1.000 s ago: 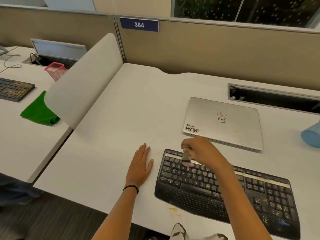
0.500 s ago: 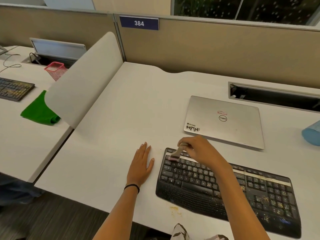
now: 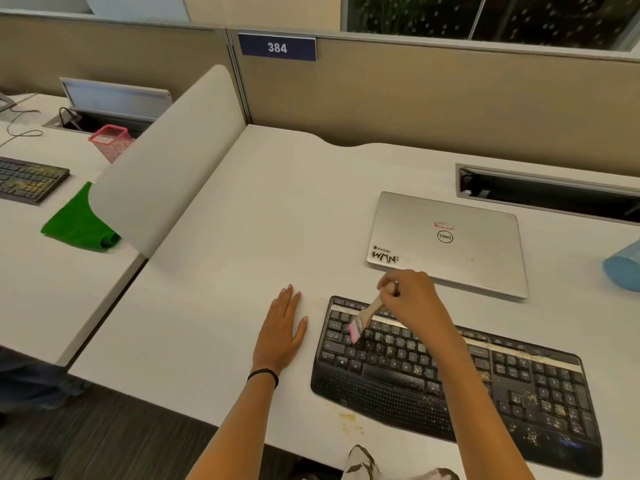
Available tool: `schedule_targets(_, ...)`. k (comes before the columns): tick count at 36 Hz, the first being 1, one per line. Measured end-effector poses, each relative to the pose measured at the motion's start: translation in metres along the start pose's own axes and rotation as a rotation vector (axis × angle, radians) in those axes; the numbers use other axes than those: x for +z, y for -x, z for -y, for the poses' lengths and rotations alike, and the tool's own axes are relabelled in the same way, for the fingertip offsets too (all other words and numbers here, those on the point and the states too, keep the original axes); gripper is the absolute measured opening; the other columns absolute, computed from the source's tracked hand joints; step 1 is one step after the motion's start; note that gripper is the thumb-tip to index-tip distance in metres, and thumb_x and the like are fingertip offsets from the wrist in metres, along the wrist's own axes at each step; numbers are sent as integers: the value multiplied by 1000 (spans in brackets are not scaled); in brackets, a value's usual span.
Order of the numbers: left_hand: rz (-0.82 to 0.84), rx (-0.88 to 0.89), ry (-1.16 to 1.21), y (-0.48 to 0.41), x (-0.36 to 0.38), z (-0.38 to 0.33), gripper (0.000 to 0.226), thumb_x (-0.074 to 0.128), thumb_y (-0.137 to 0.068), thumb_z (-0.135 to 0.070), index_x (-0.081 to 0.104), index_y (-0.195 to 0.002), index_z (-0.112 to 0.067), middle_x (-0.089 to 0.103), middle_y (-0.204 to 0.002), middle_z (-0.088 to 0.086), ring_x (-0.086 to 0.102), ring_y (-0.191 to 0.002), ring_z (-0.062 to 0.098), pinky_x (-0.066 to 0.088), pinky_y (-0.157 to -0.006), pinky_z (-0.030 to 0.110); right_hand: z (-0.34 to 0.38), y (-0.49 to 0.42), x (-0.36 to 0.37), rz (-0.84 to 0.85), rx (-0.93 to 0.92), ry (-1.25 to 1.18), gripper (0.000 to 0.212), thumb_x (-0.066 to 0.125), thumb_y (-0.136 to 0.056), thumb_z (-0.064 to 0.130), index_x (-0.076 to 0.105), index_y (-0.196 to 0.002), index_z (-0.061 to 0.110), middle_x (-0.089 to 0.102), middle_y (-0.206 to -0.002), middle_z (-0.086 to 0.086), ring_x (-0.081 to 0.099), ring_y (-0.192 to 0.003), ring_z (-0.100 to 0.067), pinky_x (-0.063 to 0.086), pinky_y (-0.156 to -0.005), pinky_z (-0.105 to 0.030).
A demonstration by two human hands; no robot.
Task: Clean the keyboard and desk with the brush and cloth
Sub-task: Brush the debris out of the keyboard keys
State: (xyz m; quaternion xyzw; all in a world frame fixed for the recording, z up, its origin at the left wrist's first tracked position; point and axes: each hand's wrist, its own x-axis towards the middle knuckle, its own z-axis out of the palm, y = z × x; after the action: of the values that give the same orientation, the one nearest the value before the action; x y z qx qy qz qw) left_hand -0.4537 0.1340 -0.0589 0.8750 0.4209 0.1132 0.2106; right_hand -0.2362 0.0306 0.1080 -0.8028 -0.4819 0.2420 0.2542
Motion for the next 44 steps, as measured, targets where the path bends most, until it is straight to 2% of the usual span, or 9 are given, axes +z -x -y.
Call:
schedule_targets(4,-3,1,-1,1,1,1,66,18,-93,-52,17,-150,-17,6,-157,-5,1,-144,7,-4,-115,17,0,-3,10,17,38,-10,16,52,-85,5,67,-87,10,62,-75,-1,60,-68,-13,43,-56,-19)
schedule_targets(7,-7,3,7,1,1,1,67,19,-93,-54,17,-150,-17,7,-157,-5,1,-144,6,-3,-116,18,0,-7,14,-38,63,-67,16,54,-83,3,68,-83,11,58,-66,3,57,-57,-7,39,-52,-15)
schedule_targets(13,-5,3,5,1,1,1,67,19,-93,-53,18,-150,-16,7,-157,-4,3,-145,9,-5,-115,16,-3,-16,15,-212,103,-195,15,53,-86,2,68,-86,7,63,-75,-6,65,-73,-23,52,-61,-29)
schedule_targets(20,-5,0,-6,0,2,2,67,19,-93,-52,16,-150,-18,3,-157,-6,-2,-144,5,-6,-114,16,4,-14,11,-85,94,-122,13,55,-83,0,66,-79,5,63,-79,-9,67,-66,-25,55,-61,-34)
schedule_targets(26,-7,0,-6,0,3,2,65,21,-94,-50,18,-150,-16,6,-157,-5,1,-144,6,-3,-115,18,1,-17,11,-159,125,-156,15,52,-85,1,65,-80,7,64,-77,-10,67,-69,-25,56,-64,-37)
schedule_targets(31,-8,3,-5,0,3,2,65,20,-94,-51,17,-150,-17,5,-157,-5,-1,-144,5,-6,-115,16,4,-13,10,-46,126,-176,12,57,-85,0,66,-79,6,63,-72,-7,68,-62,-20,55,-57,-25)
schedule_targets(36,-8,8,-10,0,3,3,64,21,-94,-50,17,-150,-17,5,-157,-5,0,-144,5,-4,-116,18,-5,-15,16,-147,119,-177,15,54,-84,1,66,-78,8,65,-79,-9,67,-73,-25,54,-62,-33)
schedule_targets(40,-12,4,-4,0,4,4,65,21,-94,-50,18,-150,-17,7,-157,-4,0,-144,6,-3,-116,18,-6,-15,10,-51,98,-160,14,55,-85,1,66,-82,8,61,-73,-2,67,-68,-18,52,-53,-20)
schedule_targets(44,-8,6,-2,0,4,3,65,20,-94,-51,18,-150,-17,5,-157,-5,-1,-144,5,-4,-116,17,-12,-16,4,-99,72,-155,17,52,-86,1,67,-85,9,63,-77,-5,66,-65,-19,55,-63,-32)
